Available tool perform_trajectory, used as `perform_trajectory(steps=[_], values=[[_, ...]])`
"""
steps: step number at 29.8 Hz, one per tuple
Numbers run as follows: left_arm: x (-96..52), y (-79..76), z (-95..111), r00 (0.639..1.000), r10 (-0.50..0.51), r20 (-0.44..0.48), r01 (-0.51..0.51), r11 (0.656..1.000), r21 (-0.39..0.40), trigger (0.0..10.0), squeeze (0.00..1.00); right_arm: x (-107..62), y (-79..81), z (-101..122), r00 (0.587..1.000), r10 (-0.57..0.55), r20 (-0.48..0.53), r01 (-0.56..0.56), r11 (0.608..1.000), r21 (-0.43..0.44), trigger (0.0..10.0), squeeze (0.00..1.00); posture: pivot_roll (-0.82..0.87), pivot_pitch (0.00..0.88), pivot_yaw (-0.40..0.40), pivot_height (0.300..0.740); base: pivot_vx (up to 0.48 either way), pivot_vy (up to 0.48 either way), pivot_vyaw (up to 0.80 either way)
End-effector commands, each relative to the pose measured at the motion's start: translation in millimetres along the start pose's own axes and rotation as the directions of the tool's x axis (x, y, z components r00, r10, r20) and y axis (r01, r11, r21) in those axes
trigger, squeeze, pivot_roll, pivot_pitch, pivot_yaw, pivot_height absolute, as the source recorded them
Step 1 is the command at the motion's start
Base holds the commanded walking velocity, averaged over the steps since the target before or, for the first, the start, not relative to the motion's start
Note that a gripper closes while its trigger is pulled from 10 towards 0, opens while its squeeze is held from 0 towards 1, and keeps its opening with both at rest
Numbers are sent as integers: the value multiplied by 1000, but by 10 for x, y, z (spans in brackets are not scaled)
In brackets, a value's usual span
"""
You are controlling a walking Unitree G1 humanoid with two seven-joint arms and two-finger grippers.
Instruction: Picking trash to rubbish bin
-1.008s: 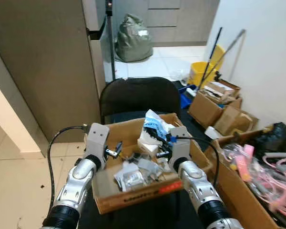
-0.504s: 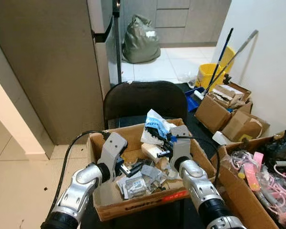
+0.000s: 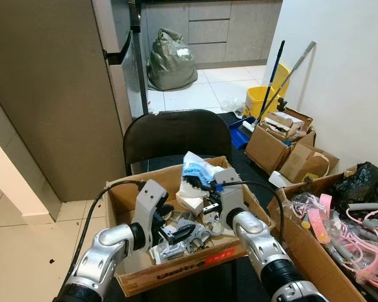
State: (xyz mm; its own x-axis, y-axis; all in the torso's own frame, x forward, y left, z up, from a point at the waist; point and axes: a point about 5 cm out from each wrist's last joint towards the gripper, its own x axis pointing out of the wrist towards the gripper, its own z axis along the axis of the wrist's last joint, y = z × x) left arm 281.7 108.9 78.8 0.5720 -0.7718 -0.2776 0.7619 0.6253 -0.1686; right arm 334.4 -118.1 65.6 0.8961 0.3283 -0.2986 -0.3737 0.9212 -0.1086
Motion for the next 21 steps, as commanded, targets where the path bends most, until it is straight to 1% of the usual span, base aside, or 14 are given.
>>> perform_trajectory(steps=[1, 4, 5, 6, 9, 11, 12, 13, 14, 16, 18, 19, 20, 21], values=[[-65, 36, -13, 1000, 19, -18, -18, 1000, 4, 10000, 0, -4, 67, -54, 999, 38, -16, -38, 999, 16, 10000, 0, -53, 71, 29, 740, 0, 0, 0], [-74, 36, -12, 999, 19, -26, -18, 1000, 12, 10000, 0, -7, 89, -62, 998, 57, -15, -56, 998, 37, 10000, 0, -52, 72, 30, 740, 0, 0, 0], [-76, 33, -12, 999, 17, -28, -17, 1000, 12, 10000, 0, -17, 119, -46, 996, 94, 10, -95, 993, 70, 10000, 1000, -53, 73, 30, 740, 0, 0, 0], [-78, 31, -11, 999, 16, -28, -16, 1000, 11, 10000, 0, -25, 136, -33, 993, 118, 30, -120, 989, 91, 10000, 1000, -53, 73, 30, 740, 0, 0, 0], [-79, 30, -13, 999, 15, -30, -14, 1000, 7, 10000, 0, -26, 146, -39, 992, 127, 25, -129, 988, 90, 10000, 1000, -54, 71, 30, 740, 0, 0, 0], [-78, 28, -19, 999, 13, -34, -13, 1000, 7, 10000, 0, -24, 150, -56, 992, 126, 7, -126, 989, 77, 10000, 1000, -56, 71, 30, 740, 0, 0, 0], [-77, 26, -24, 999, 12, -36, -12, 1000, 3, 10000, 0, -18, 151, -90, 993, 114, -29, -113, 993, 36, 10000, 1000, -56, 71, 30, 740, 0, 0, 0], [-77, 26, -24, 999, 12, -36, -12, 1000, 3, 10000, 0, -18, 151, -90, 993, 114, -29, -113, 993, 36, 10000, 1000, -56, 71, 30, 740, 0, 0, 0], [-75, 29, -29, 999, 13, -38, -13, 1000, 1, 10000, 0, -16, 149, -117, 993, 103, -52, -103, 995, 17, 10000, 0, -56, 71, 29, 740, 0, 0, 0], [-75, 40, -32, 999, 25, -38, -24, 1000, 3, 10000, 0, -20, 100, -101, 997, 63, -32, -63, 998, 19, 10000, 0, -57, 72, 29, 740, 0, 0, 0], [-76, 43, -32, 999, 28, -38, -28, 1000, 4, 10000, 0, -22, 83, -91, 998, 52, -22, -52, 998, 27, 10000, 0, -57, 72, 29, 740, 0, 0, 0], [-76, 73, -25, 997, 64, -35, -63, 998, 20, 10000, 0, -30, 25, -59, 1000, 8, 7, -9, 999, 45, 10000, 0, -58, 72, 27, 740, 0, 0, 0], [-76, 127, -11, 992, 127, -18, -126, 991, 43, 10000, 0, -56, -74, -38, 997, -70, 38, 67, 995, 70, 10000, 0, -58, 59, 14, 740, 0, 0, 0], [-76, 127, -11, 992, 127, -18, -126, 991, 43, 10000, 0, -56, -74, -38, 997, -70, 38, 67, 995, 70, 10000, 0, -58, 59, 14, 740, 0, 0, 0]])
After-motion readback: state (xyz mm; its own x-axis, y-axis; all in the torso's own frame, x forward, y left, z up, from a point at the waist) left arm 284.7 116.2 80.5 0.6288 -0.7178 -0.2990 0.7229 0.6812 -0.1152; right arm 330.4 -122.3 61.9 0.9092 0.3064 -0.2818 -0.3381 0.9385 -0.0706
